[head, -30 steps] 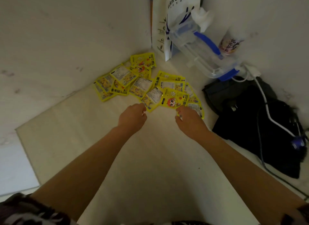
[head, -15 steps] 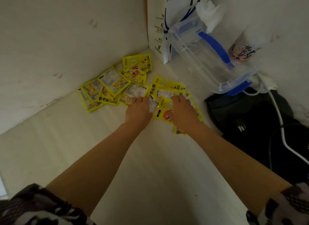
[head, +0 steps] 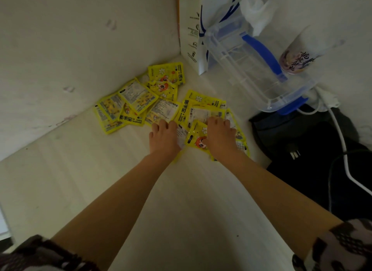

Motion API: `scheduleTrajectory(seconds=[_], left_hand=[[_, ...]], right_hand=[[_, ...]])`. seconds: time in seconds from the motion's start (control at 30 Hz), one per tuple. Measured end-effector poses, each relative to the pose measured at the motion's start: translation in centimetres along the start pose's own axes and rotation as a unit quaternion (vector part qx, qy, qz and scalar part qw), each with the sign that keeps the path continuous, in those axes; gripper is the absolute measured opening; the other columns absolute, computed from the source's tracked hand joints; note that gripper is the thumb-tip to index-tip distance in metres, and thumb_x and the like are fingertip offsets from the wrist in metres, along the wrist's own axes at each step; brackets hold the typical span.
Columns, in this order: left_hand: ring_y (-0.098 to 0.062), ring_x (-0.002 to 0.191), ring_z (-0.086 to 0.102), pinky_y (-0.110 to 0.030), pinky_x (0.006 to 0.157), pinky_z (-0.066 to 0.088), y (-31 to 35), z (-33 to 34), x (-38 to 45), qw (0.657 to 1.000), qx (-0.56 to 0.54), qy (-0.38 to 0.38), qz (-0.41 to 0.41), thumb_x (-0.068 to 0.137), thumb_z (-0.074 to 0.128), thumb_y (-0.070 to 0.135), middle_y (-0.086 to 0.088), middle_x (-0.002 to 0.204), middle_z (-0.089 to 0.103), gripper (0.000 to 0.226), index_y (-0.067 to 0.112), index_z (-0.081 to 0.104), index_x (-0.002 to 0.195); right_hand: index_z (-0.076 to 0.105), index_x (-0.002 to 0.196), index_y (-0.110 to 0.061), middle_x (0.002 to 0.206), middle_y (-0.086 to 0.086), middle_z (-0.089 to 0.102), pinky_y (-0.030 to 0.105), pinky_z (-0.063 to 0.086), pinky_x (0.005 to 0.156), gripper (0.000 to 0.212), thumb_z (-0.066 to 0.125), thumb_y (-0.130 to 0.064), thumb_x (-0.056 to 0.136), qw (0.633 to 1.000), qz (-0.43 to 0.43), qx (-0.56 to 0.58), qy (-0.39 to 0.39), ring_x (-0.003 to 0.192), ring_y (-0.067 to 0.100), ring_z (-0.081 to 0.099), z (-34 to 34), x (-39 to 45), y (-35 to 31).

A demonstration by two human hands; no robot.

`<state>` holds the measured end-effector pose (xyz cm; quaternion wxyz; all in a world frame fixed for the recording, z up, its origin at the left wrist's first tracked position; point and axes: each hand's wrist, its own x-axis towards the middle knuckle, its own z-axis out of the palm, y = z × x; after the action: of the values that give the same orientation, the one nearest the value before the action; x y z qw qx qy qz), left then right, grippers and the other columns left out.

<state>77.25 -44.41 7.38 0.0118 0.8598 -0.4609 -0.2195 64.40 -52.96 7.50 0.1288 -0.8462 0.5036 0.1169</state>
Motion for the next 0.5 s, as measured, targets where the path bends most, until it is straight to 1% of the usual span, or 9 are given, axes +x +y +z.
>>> scheduleTrajectory(seconds=[0.07,0.17,0.23,0.27,0.3,0.37,0.43,0.5], left_hand=[[-0.034,0.122,0.035,-0.042,0.097,0.036,-0.4,0.0,-0.5,1.000,-0.018,-0.018,-0.007,0.076,0.075,0.026,-0.010,0.131,0.040,0.062,0.017,0.042,0.128],[-0.032,0.122,0.038,-0.044,0.096,0.037,-1.3,0.3,-1.4,0.998,-0.035,-0.047,-0.020,0.073,0.078,0.025,-0.009,0.132,0.040,0.069,0.018,0.039,0.129],[-0.032,0.122,0.040,-0.045,0.098,0.038,-1.9,0.5,-2.1,0.996,-0.035,-0.076,-0.043,0.069,0.081,0.026,-0.009,0.129,0.041,0.076,0.019,0.037,0.131],[-0.033,0.121,0.042,-0.046,0.097,0.039,-2.2,0.5,-2.4,0.994,-0.045,-0.083,-0.052,0.068,0.082,0.025,-0.009,0.127,0.041,0.077,0.019,0.037,0.130],[-0.034,0.117,0.046,-0.046,0.094,0.041,-2.5,0.5,-2.7,0.993,-0.064,-0.083,-0.056,0.068,0.081,0.022,-0.010,0.125,0.041,0.074,0.018,0.039,0.128],[-0.038,0.107,0.054,-0.047,0.087,0.047,-3.1,0.3,-2.9,0.991,-0.102,-0.065,-0.053,0.073,0.077,0.015,-0.012,0.121,0.041,0.061,0.014,0.045,0.125],[-0.038,0.101,0.055,-0.044,0.082,0.047,-3.4,-0.1,-2.8,0.991,-0.123,-0.039,-0.042,0.079,0.071,0.014,-0.013,0.118,0.043,0.047,0.011,0.050,0.120],[-0.035,0.094,0.056,-0.040,0.073,0.046,-3.4,-0.7,-2.5,0.989,-0.141,-0.026,-0.021,0.081,0.069,0.015,-0.013,0.108,0.050,0.033,0.010,0.052,0.109]], right_hand=[[0.048,0.126,-0.008,0.130,0.014,0.047,0.049,0.041,0.093,0.047,0.068,-0.016,0.084,1.000,-0.018,-0.022,-0.011,0.120,0.036,0.043,0.0,-0.4,-0.1],[0.049,0.125,-0.006,0.130,0.017,0.046,0.047,0.042,0.096,0.046,0.067,-0.013,0.084,0.999,-0.052,-0.012,-0.002,0.118,0.036,0.045,0.2,-1.4,-0.3],[0.048,0.124,-0.006,0.124,0.016,0.051,0.046,0.044,0.092,0.040,0.062,-0.012,0.087,0.997,-0.077,0.009,0.010,0.112,0.035,0.049,0.2,-2.2,-0.4],[0.048,0.123,-0.007,0.120,0.015,0.054,0.046,0.043,0.089,0.036,0.060,-0.014,0.090,0.996,-0.083,0.024,0.011,0.110,0.034,0.052,0.2,-2.6,-0.5],[0.047,0.123,-0.008,0.116,0.013,0.057,0.045,0.042,0.086,0.034,0.058,-0.015,0.091,0.995,-0.086,0.043,0.011,0.107,0.034,0.054,0.0,-3.0,-0.5],[0.045,0.123,-0.011,0.110,0.012,0.061,0.042,0.042,0.080,0.035,0.059,-0.019,0.091,0.993,-0.087,0.080,0.010,0.103,0.034,0.057,-0.4,-3.8,-0.4],[0.046,0.123,-0.015,0.108,0.010,0.062,0.042,0.043,0.079,0.038,0.062,-0.025,0.090,0.990,-0.079,0.119,0.002,0.101,0.033,0.059,-1.0,-4.5,0.2],[0.046,0.123,-0.016,0.109,0.009,0.062,0.043,0.045,0.081,0.038,0.062,-0.028,0.090,0.987,-0.060,0.151,-0.008,0.103,0.033,0.059,-1.5,-5.1,1.2]])
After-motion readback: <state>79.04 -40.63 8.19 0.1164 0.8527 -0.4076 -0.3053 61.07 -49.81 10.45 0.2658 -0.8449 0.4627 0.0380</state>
